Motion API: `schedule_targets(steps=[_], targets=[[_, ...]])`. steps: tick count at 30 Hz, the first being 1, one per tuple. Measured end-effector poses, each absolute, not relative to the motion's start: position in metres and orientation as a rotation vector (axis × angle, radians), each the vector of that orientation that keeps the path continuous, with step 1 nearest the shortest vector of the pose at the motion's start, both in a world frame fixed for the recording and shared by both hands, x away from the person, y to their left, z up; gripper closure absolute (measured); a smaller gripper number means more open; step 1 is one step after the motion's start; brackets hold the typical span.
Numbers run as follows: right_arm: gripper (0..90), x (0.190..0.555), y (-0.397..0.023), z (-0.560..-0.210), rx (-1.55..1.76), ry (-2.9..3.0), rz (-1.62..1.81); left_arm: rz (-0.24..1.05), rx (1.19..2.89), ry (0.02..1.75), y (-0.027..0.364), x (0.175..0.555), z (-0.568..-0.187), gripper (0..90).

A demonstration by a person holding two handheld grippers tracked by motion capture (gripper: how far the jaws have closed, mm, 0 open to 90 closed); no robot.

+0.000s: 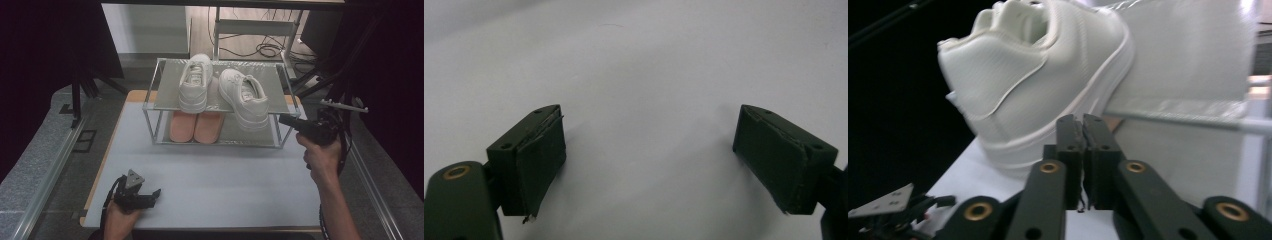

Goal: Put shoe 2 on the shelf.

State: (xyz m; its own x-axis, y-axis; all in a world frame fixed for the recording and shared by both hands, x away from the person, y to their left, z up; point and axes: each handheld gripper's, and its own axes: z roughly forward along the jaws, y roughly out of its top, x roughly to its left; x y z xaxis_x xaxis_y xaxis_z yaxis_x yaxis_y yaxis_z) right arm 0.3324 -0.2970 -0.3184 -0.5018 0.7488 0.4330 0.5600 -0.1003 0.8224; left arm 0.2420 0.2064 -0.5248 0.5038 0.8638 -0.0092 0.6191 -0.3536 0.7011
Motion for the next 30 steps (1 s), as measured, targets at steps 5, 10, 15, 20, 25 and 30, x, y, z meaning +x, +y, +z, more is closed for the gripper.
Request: schedule_targets(steps=[5,10,15,20,25,30], targets=[[89.8,0.323,-0.287,-0.33,1.411,2.035,1.664,0.483,2.095,1.21,0.206,0.242,-0.525,13.6],[89.7,0.326,-0.285,-0.335,1.407,2.023,1.65,0.485,2.096,1.209,0.206,0.242,-0.525,13.6],[89.7,0.332,-0.279,-0.345,1.414,2.039,1.697,0.486,2.095,1.209,0.206,0.242,-0.525,13.7],[89.7,0.333,-0.271,-0.348,1.412,2.027,1.712,0.488,2.096,1.208,0.206,0.242,-0.525,13.7],[89.7,0.336,-0.261,-0.349,1.415,2.018,1.694,0.487,2.095,1.208,0.206,0.242,-0.525,13.7],[89.6,0.344,-0.248,-0.351,1.429,2.01,1.698,0.487,2.095,1.208,0.206,0.242,-0.525,13.7]])
